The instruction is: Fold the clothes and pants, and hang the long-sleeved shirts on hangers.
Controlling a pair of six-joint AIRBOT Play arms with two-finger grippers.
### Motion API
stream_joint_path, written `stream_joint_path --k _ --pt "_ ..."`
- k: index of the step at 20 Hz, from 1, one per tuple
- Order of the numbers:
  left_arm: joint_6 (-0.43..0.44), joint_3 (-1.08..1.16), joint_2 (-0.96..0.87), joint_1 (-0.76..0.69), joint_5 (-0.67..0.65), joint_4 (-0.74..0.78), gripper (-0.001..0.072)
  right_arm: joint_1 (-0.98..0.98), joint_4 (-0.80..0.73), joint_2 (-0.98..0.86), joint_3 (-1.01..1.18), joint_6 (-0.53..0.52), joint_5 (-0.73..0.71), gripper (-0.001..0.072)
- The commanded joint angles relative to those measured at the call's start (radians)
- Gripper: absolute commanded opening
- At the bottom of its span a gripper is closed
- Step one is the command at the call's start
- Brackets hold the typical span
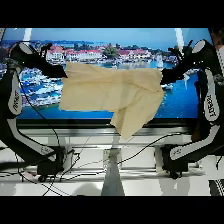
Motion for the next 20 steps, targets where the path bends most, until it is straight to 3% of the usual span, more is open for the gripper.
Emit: stream_joint_path --k 1,2,6,10,13,16,17,18,19,20 --pt "0.003 0.001 0.116 0.02 -0.052 0.003 0.0009 0.0 0.001 0.081 0.0 0.006 0.019 0.0049" --pt "0.003 0.001 0.164 0.026 -0.081 0.005 0.001 0.0 0.006 0.116 -0.002 0.004 0.039 0.0013" --pt "0.032 0.0 0.376 0.031 -0.127 0.005 0.0008 0.0 0.069 0.307 -0.115 -0.033 0.056 0.0013" --pt "0.033 -0.018 0.542 0.031 -0.128 0.008 0.0008 0.0 0.068 0.523 -0.436 -0.06 0.043 0.0013" --pt "0.048 -0.098 0.671 0.031 -0.108 0.009 0.0008 0.0 0.091 0.691 -0.737 -0.054 -0.058 0.0013" --pt "0.048 -0.266 0.826 0.031 0.036 0.035 0.0008 0.0 0.154 0.804 -0.967 0.006 -0.246 0.0033" --pt "0.048 -0.322 0.867 0.031 0.073 0.035 0.0009 0.0 0.174 0.819 -1.028 0.034 -0.301 0.0131" --pt "0.048 -0.372 0.9 0.031 0.089 0.043 0.0009 0.0 0.182 0.819 -1.078 0.077 -0.339 0.0322" --pt "0.048 -0.407 0.92 0.031 0.088 0.067 0.0009 0.0 0.182 0.815 -1.115 0.117 -0.366 0.044" --pt "0.048 -0.435 0.93 0.031 0.084 0.089 0.0009 0.0 0.182 0.813 -1.146 0.135 -0.398 0.0449"
